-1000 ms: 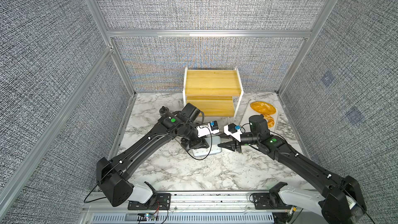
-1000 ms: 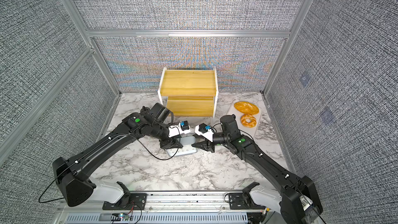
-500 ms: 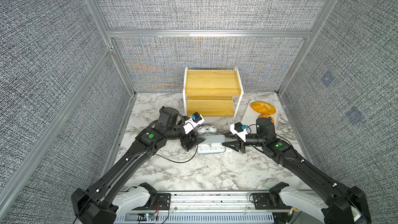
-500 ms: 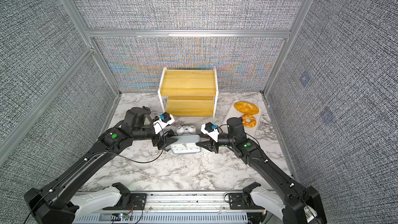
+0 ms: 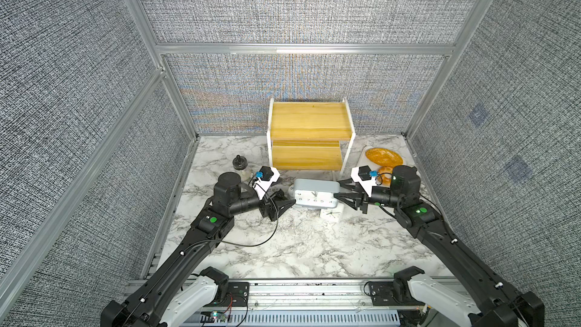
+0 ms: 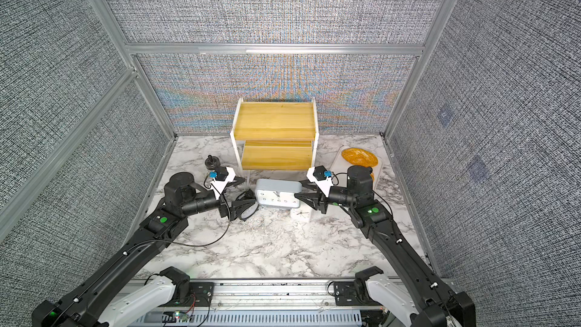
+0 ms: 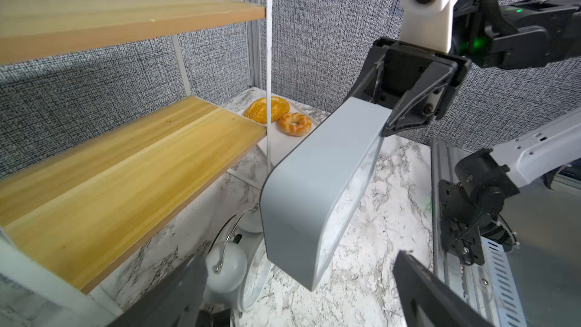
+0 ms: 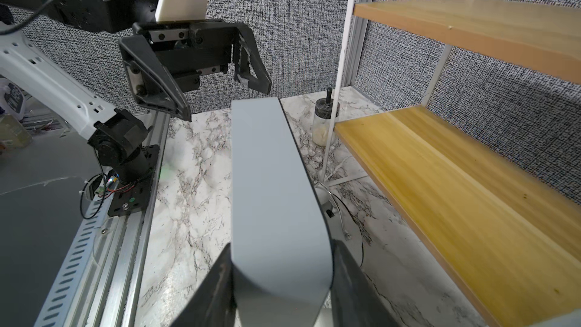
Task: Place the alarm clocks on the shelf by style
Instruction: Pick up the alarm from the center of the board.
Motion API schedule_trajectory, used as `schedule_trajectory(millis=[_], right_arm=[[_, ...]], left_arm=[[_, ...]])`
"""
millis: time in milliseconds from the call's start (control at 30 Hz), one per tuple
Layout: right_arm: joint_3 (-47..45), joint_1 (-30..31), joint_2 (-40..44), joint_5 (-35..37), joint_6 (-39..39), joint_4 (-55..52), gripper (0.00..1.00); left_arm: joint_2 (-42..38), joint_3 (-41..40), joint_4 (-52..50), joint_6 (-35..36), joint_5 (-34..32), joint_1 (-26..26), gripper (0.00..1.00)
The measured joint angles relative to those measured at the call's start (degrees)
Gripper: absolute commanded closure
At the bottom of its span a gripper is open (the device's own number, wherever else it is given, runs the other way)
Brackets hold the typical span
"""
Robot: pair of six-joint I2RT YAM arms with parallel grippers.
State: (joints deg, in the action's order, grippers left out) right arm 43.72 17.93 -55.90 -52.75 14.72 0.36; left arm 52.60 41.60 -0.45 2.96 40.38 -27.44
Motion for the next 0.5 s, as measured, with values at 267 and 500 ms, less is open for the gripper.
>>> schedule_trajectory(millis=[267,500], right_arm=[[3.1,-0.5,2.2,-4.1,0.1,-2.1,0.7],[5.5,-0.5,2.0,-7.7,1.0,-4.0,0.71]], left_arm=[[0.3,-2.4,4.2,1.6,6.0,1.7,0.03],[1.6,-2.3,6.4,4.0,11.9,1.8,0.04]])
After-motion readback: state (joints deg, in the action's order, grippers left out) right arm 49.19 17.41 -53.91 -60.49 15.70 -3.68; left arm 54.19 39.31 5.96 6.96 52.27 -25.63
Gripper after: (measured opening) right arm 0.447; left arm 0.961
